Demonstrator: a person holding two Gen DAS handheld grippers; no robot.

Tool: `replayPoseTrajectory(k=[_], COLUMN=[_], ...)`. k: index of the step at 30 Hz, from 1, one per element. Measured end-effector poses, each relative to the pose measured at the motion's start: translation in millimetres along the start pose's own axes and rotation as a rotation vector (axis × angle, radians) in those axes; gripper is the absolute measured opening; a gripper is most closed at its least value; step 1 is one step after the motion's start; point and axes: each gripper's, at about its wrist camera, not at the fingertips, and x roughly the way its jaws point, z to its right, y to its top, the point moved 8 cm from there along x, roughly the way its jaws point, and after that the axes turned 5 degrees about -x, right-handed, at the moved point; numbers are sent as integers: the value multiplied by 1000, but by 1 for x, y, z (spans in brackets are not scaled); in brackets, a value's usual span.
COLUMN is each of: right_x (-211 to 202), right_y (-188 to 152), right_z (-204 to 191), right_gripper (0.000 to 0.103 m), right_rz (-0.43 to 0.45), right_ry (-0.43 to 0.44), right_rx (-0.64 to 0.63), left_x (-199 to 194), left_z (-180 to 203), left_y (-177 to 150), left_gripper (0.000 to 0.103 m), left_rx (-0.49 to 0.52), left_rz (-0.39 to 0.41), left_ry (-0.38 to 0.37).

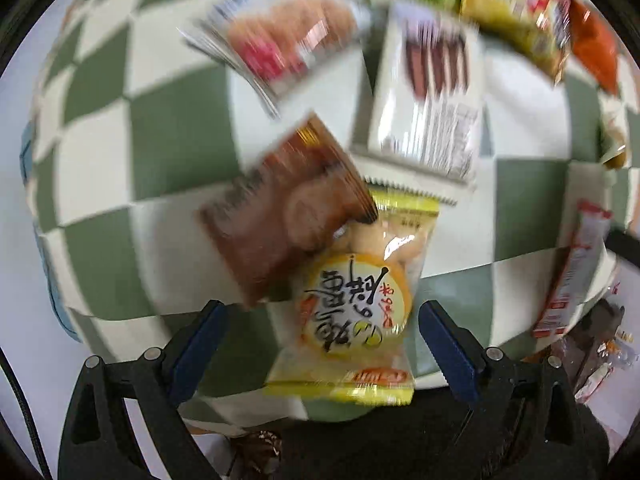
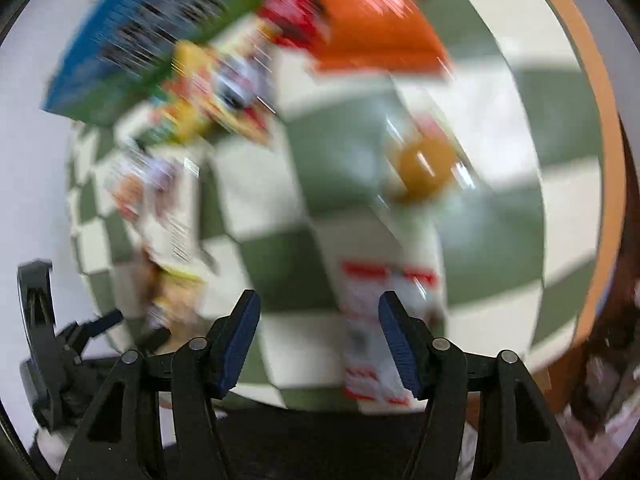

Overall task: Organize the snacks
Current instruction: 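Grasp the yellow egg-biscuit bag with left tool while right tool grasps the red sausage pack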

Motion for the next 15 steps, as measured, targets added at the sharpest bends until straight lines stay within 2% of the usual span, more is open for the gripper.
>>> replayPoseTrajectory(k=[2,4,5,8,9,10,13,15], right_x=[18,34,41,56,56,54,48,47], right_y=[-18,-26,-29,-28,-26,-23,-17,-14], right_z=[15,23,26,24,19,12,-16,-30], right_gripper=[67,67,67,68,66,59,55,55], right_rz=[-30,-48,-51,-35,-13,6,39,48], right_ry=[-18,-49,-54,-85,-79,-66,-67,-100], right_rx=[33,50,59,56,49,28,-94,-197], left_x=[12,16,16,13,13,11,8,13], left_z=[4,10,14,30,36,39,52,54], left_y=[2,4,4,8,9,8,11,15], left_gripper=[86,64,59,58,57,57,57,57], left_rx=[-18,-34,-46,-53,-59,-61,-57,-55], left_rz=[-5,-6,-13,-9,-15,-19,-19,-30], left_ry=[3,-12,-30,-50,-60,-80,-103,-101])
